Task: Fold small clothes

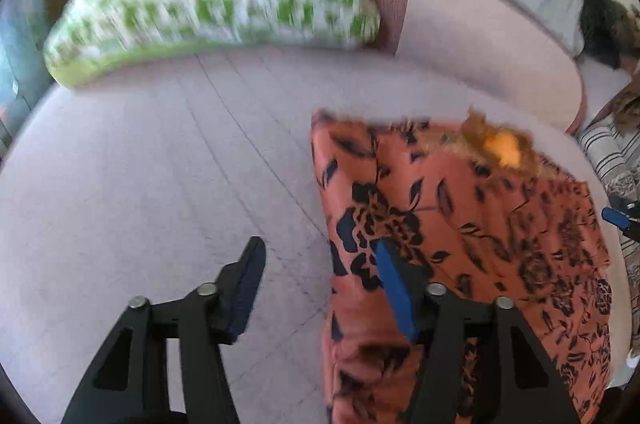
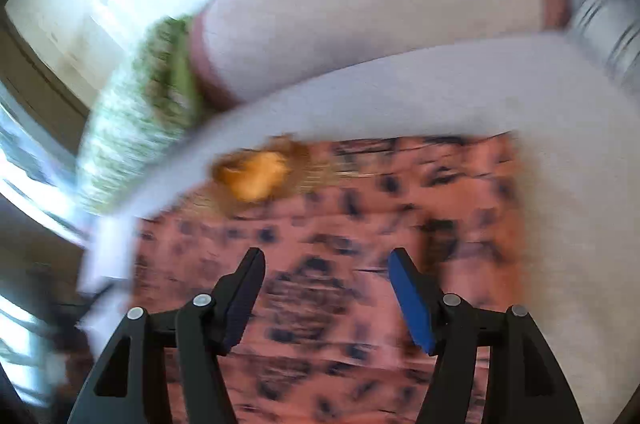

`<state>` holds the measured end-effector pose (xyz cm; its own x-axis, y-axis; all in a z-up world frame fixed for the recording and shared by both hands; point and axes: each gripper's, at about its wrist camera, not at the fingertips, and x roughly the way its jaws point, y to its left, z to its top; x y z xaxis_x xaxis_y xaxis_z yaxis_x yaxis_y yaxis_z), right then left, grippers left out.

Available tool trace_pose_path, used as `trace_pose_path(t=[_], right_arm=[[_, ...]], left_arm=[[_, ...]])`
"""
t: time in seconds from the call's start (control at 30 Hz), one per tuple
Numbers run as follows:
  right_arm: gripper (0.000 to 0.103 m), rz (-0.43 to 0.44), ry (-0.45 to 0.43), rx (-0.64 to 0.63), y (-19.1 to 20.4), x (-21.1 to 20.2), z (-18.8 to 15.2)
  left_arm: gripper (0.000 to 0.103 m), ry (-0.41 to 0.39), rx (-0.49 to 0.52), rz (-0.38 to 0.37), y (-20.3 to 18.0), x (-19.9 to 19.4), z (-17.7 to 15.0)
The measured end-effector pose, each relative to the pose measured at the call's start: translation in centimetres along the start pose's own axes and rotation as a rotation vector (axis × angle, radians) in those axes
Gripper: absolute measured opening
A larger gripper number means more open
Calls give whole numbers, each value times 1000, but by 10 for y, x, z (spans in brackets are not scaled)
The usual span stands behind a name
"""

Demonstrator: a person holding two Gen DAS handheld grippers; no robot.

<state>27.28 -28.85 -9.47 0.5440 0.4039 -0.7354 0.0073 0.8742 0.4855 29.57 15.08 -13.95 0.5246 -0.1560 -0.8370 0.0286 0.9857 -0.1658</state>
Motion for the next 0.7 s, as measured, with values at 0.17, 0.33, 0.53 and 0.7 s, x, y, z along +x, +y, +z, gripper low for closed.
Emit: trace_pose_path(t=[0.17, 0.33, 0.53, 0.7], right_arm=[[62, 57, 135, 160, -38, 60, -14], [78, 138, 33, 77, -12, 17, -26], [82, 128, 46, 183, -30, 21, -40], [89, 200, 25, 83, -20, 0, -50]], left_arm=[[46, -5, 48, 95, -10, 10, -5], [46, -89, 31, 60, -9, -21, -13], [47, -21, 28, 137, -12, -20, -23], [52, 41, 147, 182, -31, -13, -45]])
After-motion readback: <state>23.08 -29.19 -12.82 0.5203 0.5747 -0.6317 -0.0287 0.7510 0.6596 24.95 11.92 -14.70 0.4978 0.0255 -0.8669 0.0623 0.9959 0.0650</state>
